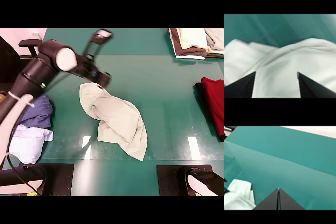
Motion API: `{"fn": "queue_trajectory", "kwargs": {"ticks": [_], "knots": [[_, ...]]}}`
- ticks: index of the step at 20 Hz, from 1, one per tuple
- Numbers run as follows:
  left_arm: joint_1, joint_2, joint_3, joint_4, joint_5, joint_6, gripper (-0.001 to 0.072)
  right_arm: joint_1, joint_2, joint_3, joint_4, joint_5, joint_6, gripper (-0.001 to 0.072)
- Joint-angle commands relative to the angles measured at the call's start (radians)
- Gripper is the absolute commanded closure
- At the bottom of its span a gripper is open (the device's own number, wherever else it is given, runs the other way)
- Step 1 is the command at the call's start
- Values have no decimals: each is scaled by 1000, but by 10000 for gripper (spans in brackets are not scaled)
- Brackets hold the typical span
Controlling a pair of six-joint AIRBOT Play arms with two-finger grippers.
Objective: Fold the shirts.
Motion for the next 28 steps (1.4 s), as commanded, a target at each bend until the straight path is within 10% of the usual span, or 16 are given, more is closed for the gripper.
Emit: {"fn": "queue_trajectory", "kwargs": {"ticks": [1, 14, 17, 21, 22, 27, 28], "knots": [[251, -53, -84, -127, 16, -17, 92, 0, -11, 0, 0, 6, 0, 697], [351, -285, -158, -270, 174, 26, 94, 0, -134, -5, 3, 124, 1, 697], [351, -285, -158, -355, 171, 98, 411, 0, -157, -26, 4, 169, 25, 697], [351, -285, -158, -380, 159, 114, 468, -17, -138, -192, 4, 188, 58, 697], [351, -285, -157, -380, 153, 115, 693, -28, -119, -256, 3, 185, 73, 697], [352, -278, -106, -361, 99, 122, 686, -111, -16, -665, 4, 233, 140, 681], [352, -278, -81, -358, 78, 123, 687, -116, 3, -761, 4, 241, 151, 493]]}}
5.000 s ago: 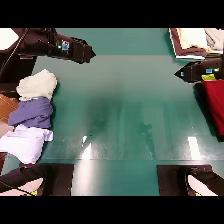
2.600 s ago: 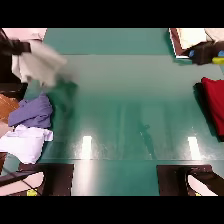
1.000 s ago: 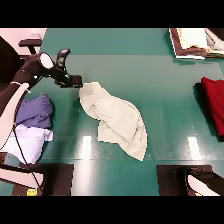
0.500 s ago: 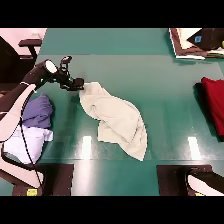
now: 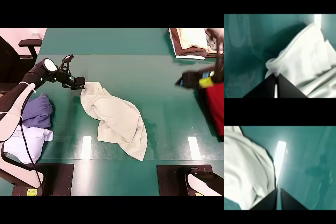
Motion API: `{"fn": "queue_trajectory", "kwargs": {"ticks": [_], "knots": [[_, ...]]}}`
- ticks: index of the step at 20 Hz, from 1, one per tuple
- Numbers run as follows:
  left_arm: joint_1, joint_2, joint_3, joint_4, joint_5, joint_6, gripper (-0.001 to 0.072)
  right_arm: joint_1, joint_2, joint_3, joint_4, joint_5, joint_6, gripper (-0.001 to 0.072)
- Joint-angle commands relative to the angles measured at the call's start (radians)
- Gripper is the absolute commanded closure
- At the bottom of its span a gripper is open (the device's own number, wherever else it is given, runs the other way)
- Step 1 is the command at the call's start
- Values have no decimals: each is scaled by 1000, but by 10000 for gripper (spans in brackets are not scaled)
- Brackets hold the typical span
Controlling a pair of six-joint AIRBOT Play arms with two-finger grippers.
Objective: Fold the shirts.
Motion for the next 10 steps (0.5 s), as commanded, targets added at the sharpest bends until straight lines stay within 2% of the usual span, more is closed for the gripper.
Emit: {"fn": "queue_trajectory", "kwargs": {"ticks": [1, 2, 3, 6, 7, 10], "knots": [[1, 2, 68, 9, -63, 7, 686, -32, 68, -326, 6, 36, 55, 258], [1, 2, 93, 9, -75, 6, 686, -24, 83, -434, 49, 23, 55, 208], [1, 2, 113, 9, -82, 6, 686, -14, 97, -531, 103, -6, 55, 209], [1, 2, 141, 8, -95, 6, 686, 63, 114, -762, 242, -150, 53, 216], [1, 2, 142, 6, -97, 5, 686, 95, 103, -804, 292, -193, 51, 265], [1, 2, 142, 6, -105, 6, 686, 208, 49, -845, 391, -296, 26, 266]]}}
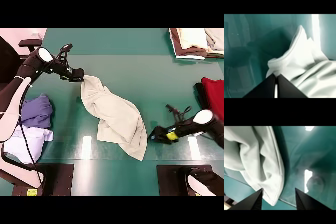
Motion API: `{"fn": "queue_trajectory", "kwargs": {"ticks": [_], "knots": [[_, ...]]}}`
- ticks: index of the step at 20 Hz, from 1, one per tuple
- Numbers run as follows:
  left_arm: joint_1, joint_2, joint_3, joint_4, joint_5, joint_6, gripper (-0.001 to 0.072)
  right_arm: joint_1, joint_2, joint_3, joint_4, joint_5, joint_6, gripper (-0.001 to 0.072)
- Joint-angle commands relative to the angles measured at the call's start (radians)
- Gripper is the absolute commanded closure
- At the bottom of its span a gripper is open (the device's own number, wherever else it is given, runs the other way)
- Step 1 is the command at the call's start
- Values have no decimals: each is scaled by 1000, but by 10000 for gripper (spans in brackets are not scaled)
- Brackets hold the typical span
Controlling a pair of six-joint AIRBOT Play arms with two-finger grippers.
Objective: Fold the shirts.
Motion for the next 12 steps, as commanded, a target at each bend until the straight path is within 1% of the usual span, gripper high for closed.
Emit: {"fn": "queue_trajectory", "kwargs": {"ticks": [1, 2, 3, 5, 6, 7, 9, 10, 12], "knots": [[1, 1, 10, -1, -15, 0, 687, 124, -58, -92, 121, -143, -18, 268], [1, 1, 10, 0, -16, 0, 687, 152, -88, -89, 118, -166, -18, 301], [1, 1, 10, 7, -17, 0, 687, 173, -121, -78, 118, -181, -18, 403], [1, 7, 13, 21, -26, 0, 687, 192, -172, -40, 108, -192, -19, 637], [1, 20, 15, 37, -22, 0, 687, 188, -182, -12, 106, -193, -31, 699], [2, 47, 16, 49, -14, 0, 687, 175, -176, 24, 106, -192, -53, 697], [2, 127, 31, 111, 2, 0, 687, 119, -110, 113, 89, -188, -53, 698], [2, 176, 42, 150, 6, 0, 687, 77, -64, 167, 68, -169, -53, 698], [2, 294, 77, 212, 8, 0, 687, -48, 41, 307, 32, -85, -53, 698]]}}
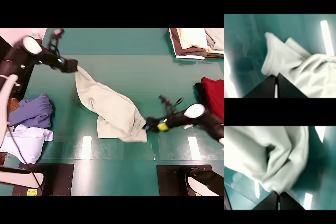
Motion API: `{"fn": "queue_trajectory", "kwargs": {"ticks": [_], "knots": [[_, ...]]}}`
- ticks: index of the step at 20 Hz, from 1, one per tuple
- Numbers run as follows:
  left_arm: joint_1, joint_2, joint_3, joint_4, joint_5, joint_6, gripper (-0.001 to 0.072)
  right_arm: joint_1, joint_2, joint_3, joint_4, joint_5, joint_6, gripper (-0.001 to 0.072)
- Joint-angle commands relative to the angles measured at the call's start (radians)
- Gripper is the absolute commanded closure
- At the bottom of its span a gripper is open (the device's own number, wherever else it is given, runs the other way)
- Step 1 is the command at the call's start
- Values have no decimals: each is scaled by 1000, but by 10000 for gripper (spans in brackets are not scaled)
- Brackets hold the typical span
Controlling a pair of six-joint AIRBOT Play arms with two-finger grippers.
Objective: Fold the shirts.
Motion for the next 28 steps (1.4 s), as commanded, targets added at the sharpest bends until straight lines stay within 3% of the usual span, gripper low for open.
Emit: {"fn": "queue_trajectory", "kwargs": {"ticks": [1, 5, 10, 18, 21, 25, 28], "knots": [[0, 188, 52, 111, 18, 1, 686, -174, 140, 220, -52, 113, -6, 698], [0, 448, 136, 97, 29, 0, 687, -450, 273, 572, -87, 277, -17, 699], [0, 713, 204, 32, 29, 0, 687, -716, 298, 986, -87, 425, -47, 699], [0, 839, 338, -2, 16, 0, 688, -811, 82, 1556, -87, 515, -34, 699], [0, 791, 298, 26, -48, 0, 688, -811, 1, 1587, -85, 522, -24, 701], [0, 624, 138, 59, -172, -12, 687, -724, -81, 1366, -92, 479, -41, 701], [0, 457, -40, 56, -145, -36, 686, -539, -230, 1242, -322, 466, -44, 701]]}}
